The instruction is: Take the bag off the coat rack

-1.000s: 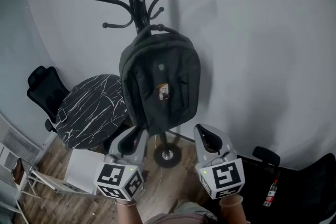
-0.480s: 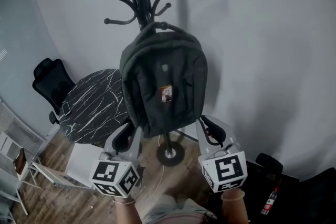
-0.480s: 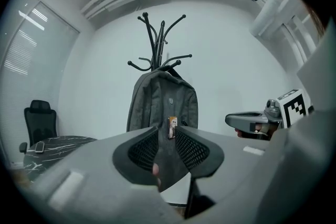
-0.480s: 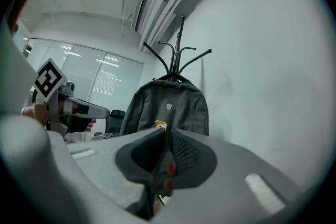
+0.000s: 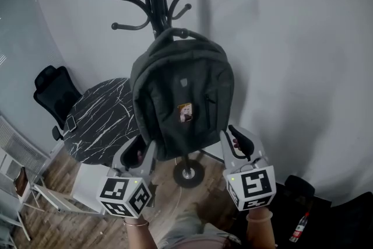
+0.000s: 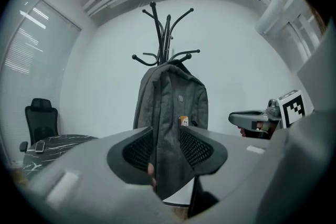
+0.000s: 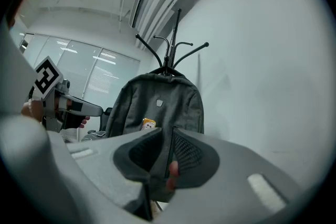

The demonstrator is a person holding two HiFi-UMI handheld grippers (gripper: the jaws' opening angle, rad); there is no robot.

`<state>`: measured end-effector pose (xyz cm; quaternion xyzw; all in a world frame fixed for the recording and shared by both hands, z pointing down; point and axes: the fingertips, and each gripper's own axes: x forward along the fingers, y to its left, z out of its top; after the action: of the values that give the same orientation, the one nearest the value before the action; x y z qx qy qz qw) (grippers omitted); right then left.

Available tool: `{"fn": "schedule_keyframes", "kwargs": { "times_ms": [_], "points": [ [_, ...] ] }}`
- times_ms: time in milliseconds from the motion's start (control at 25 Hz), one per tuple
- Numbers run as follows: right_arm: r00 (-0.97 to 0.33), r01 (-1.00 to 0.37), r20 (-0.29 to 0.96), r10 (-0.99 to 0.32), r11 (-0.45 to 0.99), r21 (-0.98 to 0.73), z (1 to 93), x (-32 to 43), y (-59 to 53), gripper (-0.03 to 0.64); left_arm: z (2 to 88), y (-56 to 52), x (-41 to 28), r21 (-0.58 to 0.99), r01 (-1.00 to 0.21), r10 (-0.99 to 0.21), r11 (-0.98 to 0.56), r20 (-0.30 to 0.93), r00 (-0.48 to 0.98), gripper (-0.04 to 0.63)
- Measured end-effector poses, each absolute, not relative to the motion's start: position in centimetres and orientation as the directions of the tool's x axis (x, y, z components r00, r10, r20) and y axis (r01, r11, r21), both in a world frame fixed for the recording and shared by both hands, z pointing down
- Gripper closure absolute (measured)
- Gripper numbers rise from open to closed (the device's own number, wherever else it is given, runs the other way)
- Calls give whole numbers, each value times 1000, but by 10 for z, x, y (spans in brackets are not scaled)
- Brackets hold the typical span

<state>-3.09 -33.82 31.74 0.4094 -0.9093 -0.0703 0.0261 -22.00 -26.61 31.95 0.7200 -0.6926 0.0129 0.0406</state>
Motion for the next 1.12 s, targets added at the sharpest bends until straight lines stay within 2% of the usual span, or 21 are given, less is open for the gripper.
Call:
{"fn": "schedule_keyframes", "kwargs": {
  "times_ms": [720,1120],
  "points": [
    [-607,-784,38,-794,606,134,336,-36,-410,486,333,-311,-255,32,-999,-992,-9,129,13,371],
    [-593,-793,87,-801,599,110,355,-39,-441,445,343,-327,-259,15,-999,-984,-39,172,41,364]
  ]
}}
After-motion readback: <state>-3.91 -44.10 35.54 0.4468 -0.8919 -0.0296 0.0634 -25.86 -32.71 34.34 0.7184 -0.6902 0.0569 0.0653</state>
